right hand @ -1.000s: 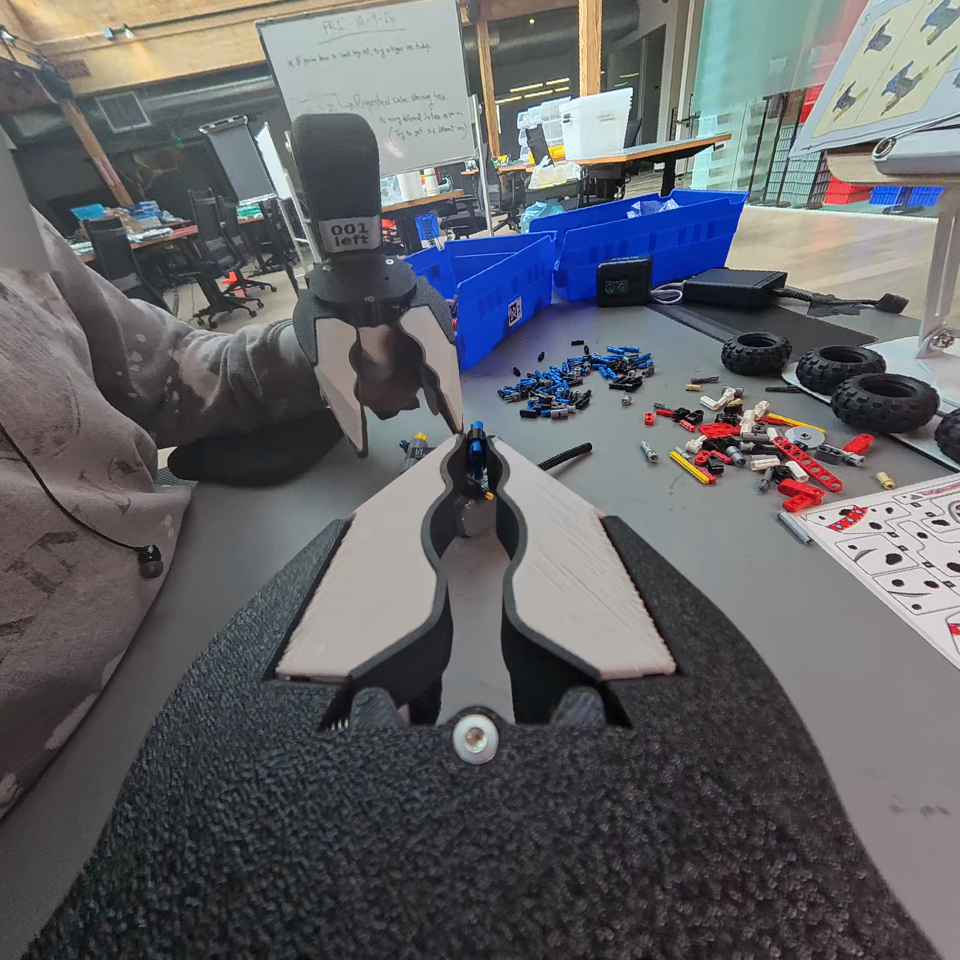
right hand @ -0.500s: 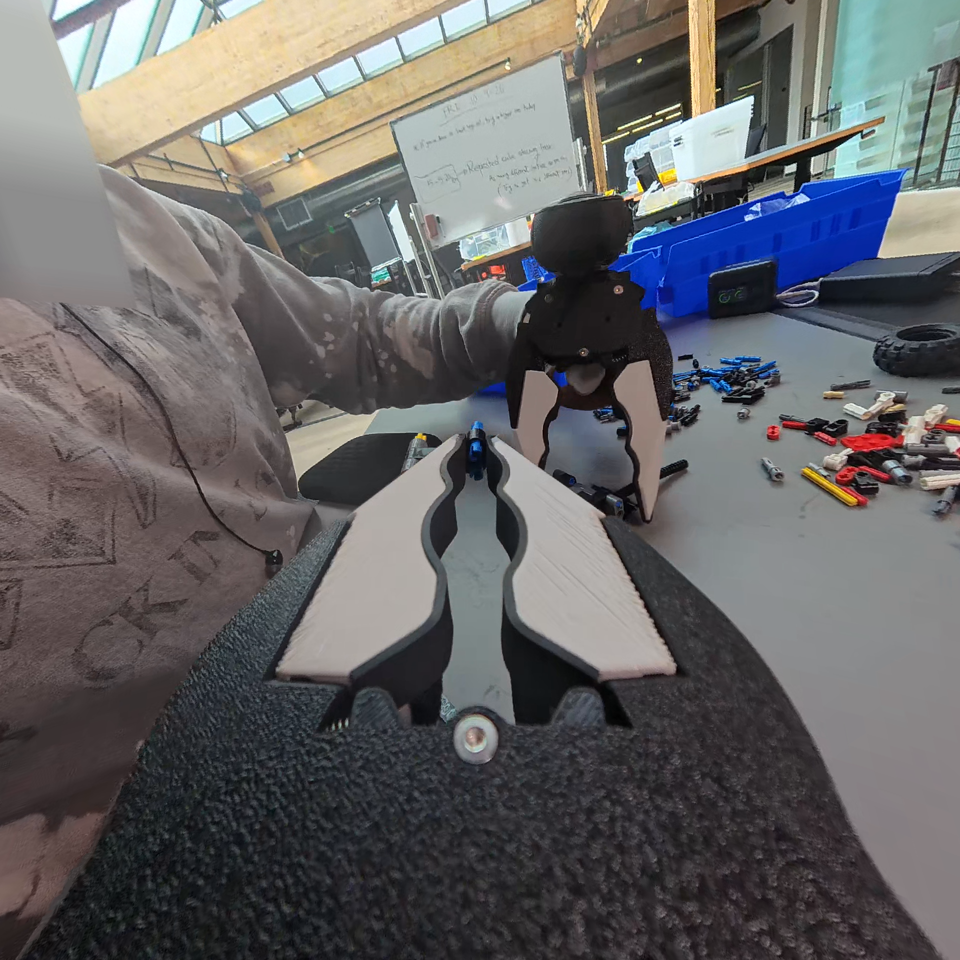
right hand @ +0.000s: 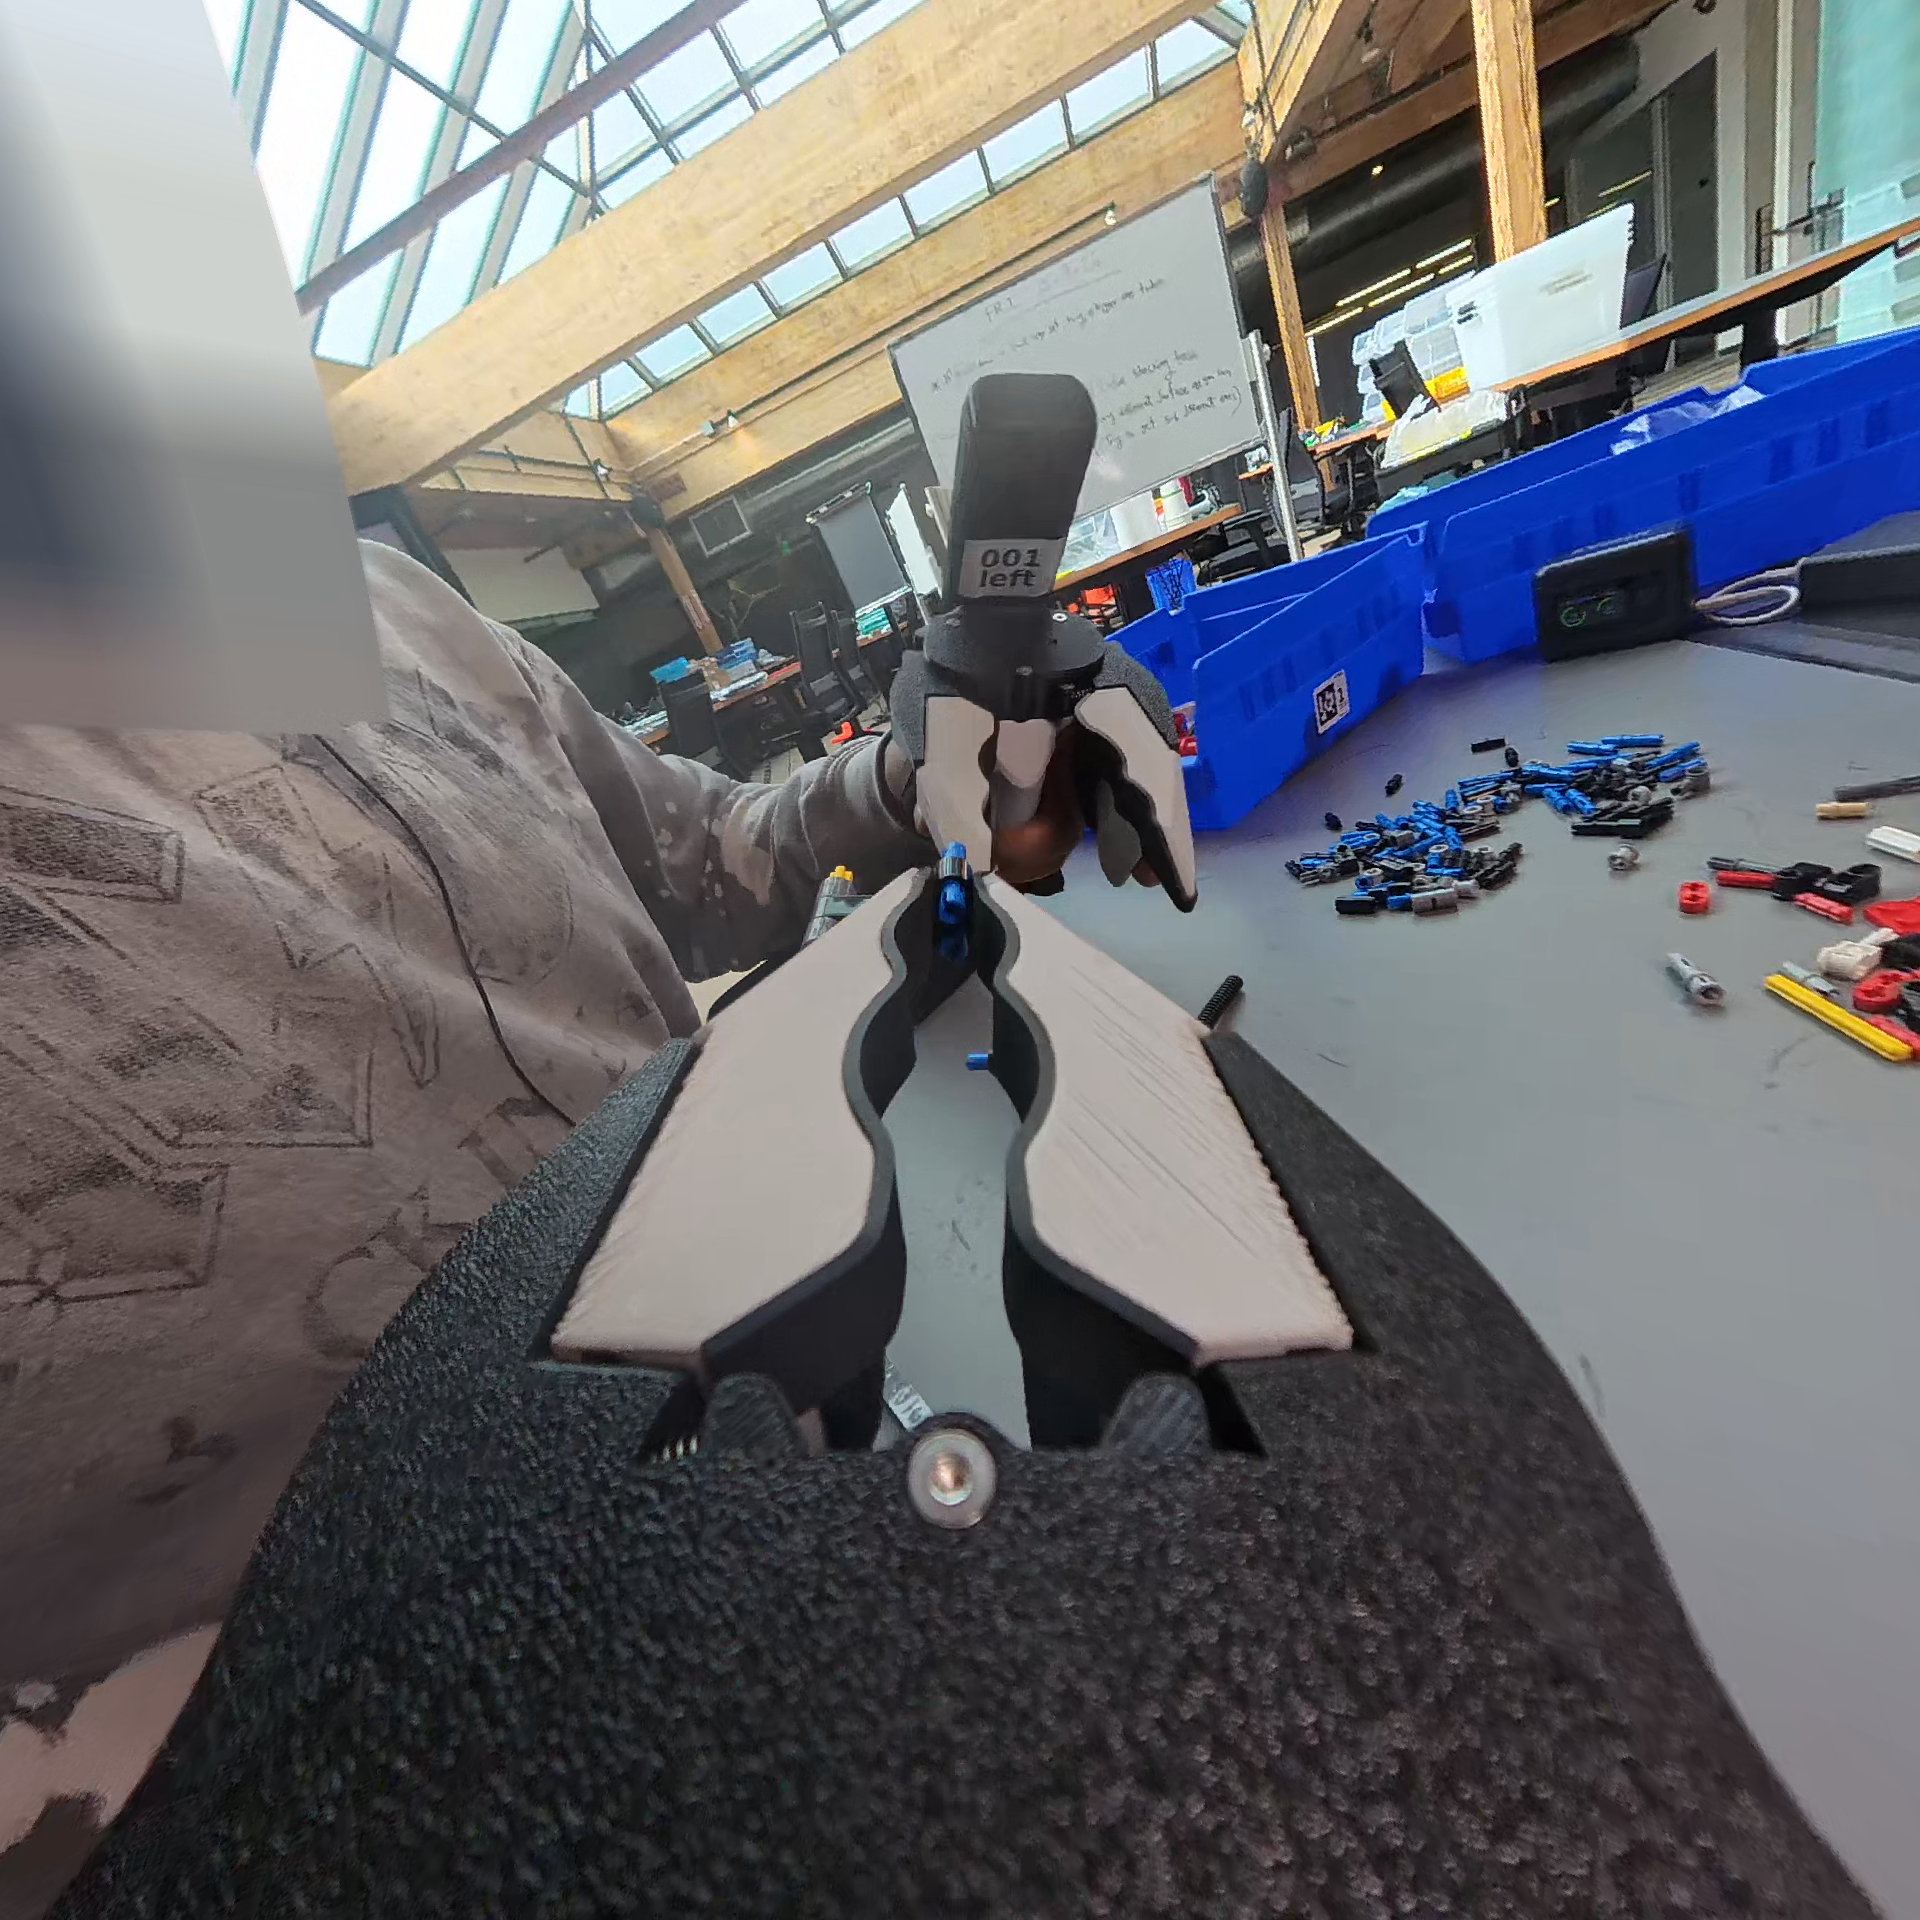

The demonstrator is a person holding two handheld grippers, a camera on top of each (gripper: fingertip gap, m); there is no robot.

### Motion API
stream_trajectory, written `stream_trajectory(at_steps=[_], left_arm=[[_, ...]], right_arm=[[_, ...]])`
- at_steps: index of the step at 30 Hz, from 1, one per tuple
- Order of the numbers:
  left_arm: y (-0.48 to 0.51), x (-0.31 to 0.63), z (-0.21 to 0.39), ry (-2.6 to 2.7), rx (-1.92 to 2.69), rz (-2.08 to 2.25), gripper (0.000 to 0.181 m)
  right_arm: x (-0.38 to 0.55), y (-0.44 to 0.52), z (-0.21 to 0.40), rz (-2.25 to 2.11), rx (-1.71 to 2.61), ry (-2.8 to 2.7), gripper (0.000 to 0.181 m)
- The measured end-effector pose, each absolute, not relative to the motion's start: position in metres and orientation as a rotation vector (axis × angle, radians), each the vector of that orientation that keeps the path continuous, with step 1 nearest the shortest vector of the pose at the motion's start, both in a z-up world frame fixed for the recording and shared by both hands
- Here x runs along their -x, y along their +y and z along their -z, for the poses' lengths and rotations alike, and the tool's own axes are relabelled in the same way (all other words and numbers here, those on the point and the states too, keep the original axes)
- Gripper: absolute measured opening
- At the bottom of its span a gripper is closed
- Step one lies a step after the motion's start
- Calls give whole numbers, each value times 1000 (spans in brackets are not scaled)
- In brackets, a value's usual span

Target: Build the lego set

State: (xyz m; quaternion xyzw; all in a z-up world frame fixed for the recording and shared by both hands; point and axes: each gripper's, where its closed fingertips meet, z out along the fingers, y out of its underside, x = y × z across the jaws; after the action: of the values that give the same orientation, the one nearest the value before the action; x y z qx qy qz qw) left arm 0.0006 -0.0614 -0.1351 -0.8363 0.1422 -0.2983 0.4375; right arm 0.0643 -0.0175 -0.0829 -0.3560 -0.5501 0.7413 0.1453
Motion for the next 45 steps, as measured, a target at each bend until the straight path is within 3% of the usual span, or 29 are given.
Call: stream_trajectory(at_steps=[1, 6, 14, 28, 34, 45], left_arm=[[-61, -8, 120, 337, 2018, 852, 50], [-67, -49, 76, 311, 1793, 1343, 32], [-79, -72, 69, 348, 1739, 1415, 13], [-71, -52, 70, 243, 1661, 1273, 3], [-64, -31, 69, 152, 1620, 1220, 3], [-47, 9, 74, -76, 1567, 1093, 3]], right_arm=[[-65, -23, 80, -2154, 1002, -1597, 7], [-64, -51, 68, -2117, 884, -1729, 7], [-64, -77, 61, -2036, 786, -1862, 7], [-44, -72, 59, -1886, 842, -1801, 9], [-45, -53, 47, -1815, 876, -1695, 26], [-15, -44, 69, -1289, 1038, -1591, 32]])
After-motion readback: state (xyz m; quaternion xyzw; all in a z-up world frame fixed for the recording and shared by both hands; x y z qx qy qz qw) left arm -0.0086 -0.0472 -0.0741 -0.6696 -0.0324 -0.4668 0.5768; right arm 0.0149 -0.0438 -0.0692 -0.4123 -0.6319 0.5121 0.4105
